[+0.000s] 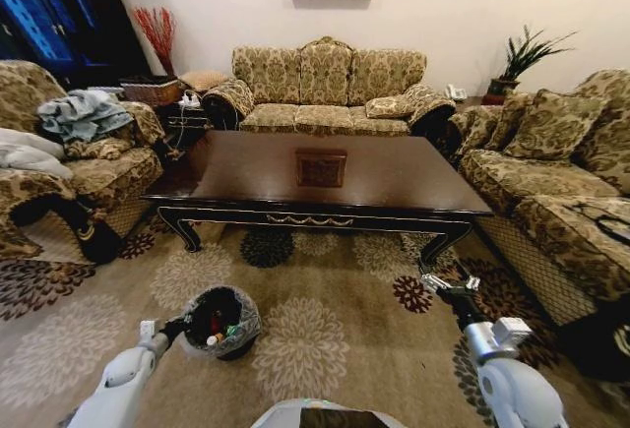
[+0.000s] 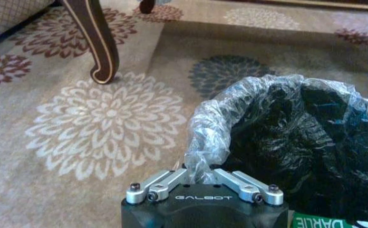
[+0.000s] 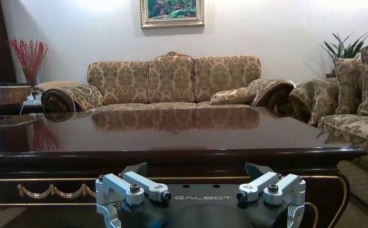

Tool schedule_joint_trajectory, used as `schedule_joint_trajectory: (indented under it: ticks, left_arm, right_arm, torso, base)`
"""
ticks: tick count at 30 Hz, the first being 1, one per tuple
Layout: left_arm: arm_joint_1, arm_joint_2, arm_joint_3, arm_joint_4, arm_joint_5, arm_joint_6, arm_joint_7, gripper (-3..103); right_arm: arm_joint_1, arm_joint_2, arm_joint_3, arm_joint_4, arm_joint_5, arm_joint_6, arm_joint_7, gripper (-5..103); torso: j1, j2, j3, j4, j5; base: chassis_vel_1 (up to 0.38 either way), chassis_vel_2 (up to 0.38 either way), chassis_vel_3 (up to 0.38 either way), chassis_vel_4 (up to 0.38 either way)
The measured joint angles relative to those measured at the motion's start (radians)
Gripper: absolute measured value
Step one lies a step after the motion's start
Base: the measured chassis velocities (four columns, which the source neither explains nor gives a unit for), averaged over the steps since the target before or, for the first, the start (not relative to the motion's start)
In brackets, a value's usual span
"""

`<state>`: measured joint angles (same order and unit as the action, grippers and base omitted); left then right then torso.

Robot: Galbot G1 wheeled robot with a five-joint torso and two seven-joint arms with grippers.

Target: Move to the front of the table and place the trash on the table into the trash bin.

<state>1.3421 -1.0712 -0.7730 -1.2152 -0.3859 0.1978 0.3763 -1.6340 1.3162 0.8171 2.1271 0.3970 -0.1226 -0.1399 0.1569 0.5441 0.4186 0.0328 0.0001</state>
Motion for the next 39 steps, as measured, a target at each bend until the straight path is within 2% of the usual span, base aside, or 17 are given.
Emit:
schedule_joint_trajectory:
  ticks: [3,7,13,20,24,26,31,32,34,37,38,39]
  left_arm:
    - [-0.006,0.008,0.003,0.025,0.000,-0.009,-0.002,2]
    - [-0.018,0.023,0.012,0.073,-0.004,-0.028,-0.007,2]
    - [-0.014,0.028,0.013,0.068,-0.020,-0.040,0.000,2]
    - [-0.008,0.030,0.010,0.054,-0.026,-0.039,0.002,2]
    - [0.002,0.039,0.007,0.051,-0.025,-0.035,0.004,2]
    - [0.016,0.045,-0.003,0.027,-0.027,-0.015,0.013,2]
    - [0.025,0.053,-0.008,0.011,-0.048,-0.006,0.029,2]
    - [0.026,0.057,-0.008,0.011,-0.053,-0.007,0.032,-1]
    - [0.025,0.059,-0.010,0.012,-0.056,-0.007,0.045,2]
    - [0.020,0.061,-0.016,0.029,-0.058,-0.020,0.072,18]
    - [0.020,0.061,-0.016,0.029,-0.058,-0.020,0.072,18]
    - [0.017,0.061,-0.015,0.035,-0.058,-0.023,0.074,23]
  right_arm:
    - [0.003,0.002,-0.005,-0.004,0.000,0.008,-0.006,100]
    - [0.007,-0.001,-0.002,-0.014,0.003,0.039,-0.059,100]
    - [0.024,-0.006,-0.003,-0.022,0.005,0.035,-0.062,100]
    - [0.028,0.008,-0.014,-0.034,-0.004,0.031,-0.062,100]
    - [0.029,0.016,-0.020,-0.052,-0.017,0.061,-0.061,100]
    - [0.028,0.021,-0.022,-0.071,-0.030,0.092,-0.067,100]
    - [0.027,0.030,-0.023,-0.088,-0.036,0.109,-0.081,100]
    - [0.027,0.033,-0.023,-0.093,-0.038,0.112,-0.086,100]
    - [0.027,0.034,-0.025,-0.097,-0.040,0.113,-0.088,100]
    - [0.027,0.037,-0.025,-0.106,-0.043,0.115,-0.093,100]
    - [0.027,0.037,-0.025,-0.106,-0.043,0.115,-0.093,100]
    - [0.027,0.036,-0.024,-0.108,-0.043,0.116,-0.093,100]
  torso:
    - [-0.004,-0.010,-0.006,0.0001,-0.0001]
    - [-0.011,-0.029,-0.018,0.0001,-0.0003]
    - [-0.021,-0.055,-0.034,0.0000,-0.0002]
    - [-0.031,-0.080,-0.049,0.0000,-0.0002]
    - [-0.036,-0.095,-0.059,0.0000,-0.0002]
    - [-0.041,-0.107,-0.066,0.0003,-0.0002]
    - [-0.047,-0.123,-0.076,0.0000,0.0000]
    - [-0.047,-0.127,-0.079,-0.0001,-0.0002]
    - [-0.048,-0.128,-0.080,0.0000,0.0000]
    - [-0.048,-0.129,-0.081,0.0001,0.0007]
    - [-0.048,-0.129,-0.081,0.0001,0.0007]
    - [-0.048,-0.129,-0.081,0.0001,-0.0004]
  base:
    - [0.000,0.000,0.000,0.000]
    - [0.000,0.000,0.000,0.000]
    - [0.000,0.000,0.000,0.000]
    - [0.000,0.000,0.000,0.000]
    - [0.000,0.000,0.000,0.000]
    - [0.000,0.000,0.000,0.000]
    - [0.000,0.000,0.000,0.000]
    - [0.000,0.000,0.000,0.000]
    - [0.000,0.000,0.000,0.000]
    - [0.000,0.000,0.000,0.000]
    - [0.000,0.000,0.000,0.000]
    - [0.000,0.000,0.000,0.000]
